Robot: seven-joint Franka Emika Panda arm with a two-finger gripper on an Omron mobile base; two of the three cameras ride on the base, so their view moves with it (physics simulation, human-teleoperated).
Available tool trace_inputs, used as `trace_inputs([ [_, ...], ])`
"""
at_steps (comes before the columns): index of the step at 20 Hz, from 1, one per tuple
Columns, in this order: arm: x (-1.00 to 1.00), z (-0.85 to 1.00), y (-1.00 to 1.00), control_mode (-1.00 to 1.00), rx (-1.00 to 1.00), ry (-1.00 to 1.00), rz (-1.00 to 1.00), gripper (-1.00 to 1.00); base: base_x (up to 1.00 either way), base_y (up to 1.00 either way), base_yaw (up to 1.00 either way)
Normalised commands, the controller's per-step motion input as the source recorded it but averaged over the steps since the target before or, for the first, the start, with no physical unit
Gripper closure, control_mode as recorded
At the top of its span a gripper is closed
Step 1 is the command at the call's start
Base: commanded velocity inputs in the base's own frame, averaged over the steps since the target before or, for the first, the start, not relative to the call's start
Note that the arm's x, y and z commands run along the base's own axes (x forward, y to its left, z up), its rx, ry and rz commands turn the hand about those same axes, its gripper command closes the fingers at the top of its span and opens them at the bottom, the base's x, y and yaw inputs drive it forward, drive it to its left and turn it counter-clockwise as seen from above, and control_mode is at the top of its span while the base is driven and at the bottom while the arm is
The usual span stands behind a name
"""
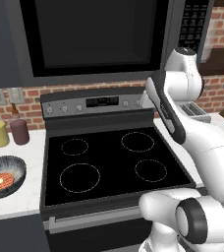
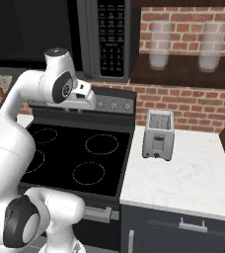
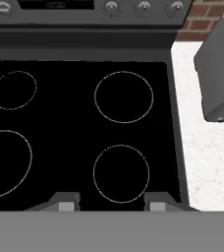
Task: Open the microwave, place the bowl with waffle inside the microwave, then close the microwave door and turn it on.
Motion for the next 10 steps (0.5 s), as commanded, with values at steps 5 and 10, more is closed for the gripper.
trace_inputs([
  [5, -0.24, 0.16, 0.0, -1.0, 0.0, -0.19, 0.02, -1.0, 0.0, 0.0, 0.0],
  [10, -0.39, 0.63, 0.0, -1.0, 0.0, -0.47, 0.01, -1.0, 0.0, 0.0, 0.0],
])
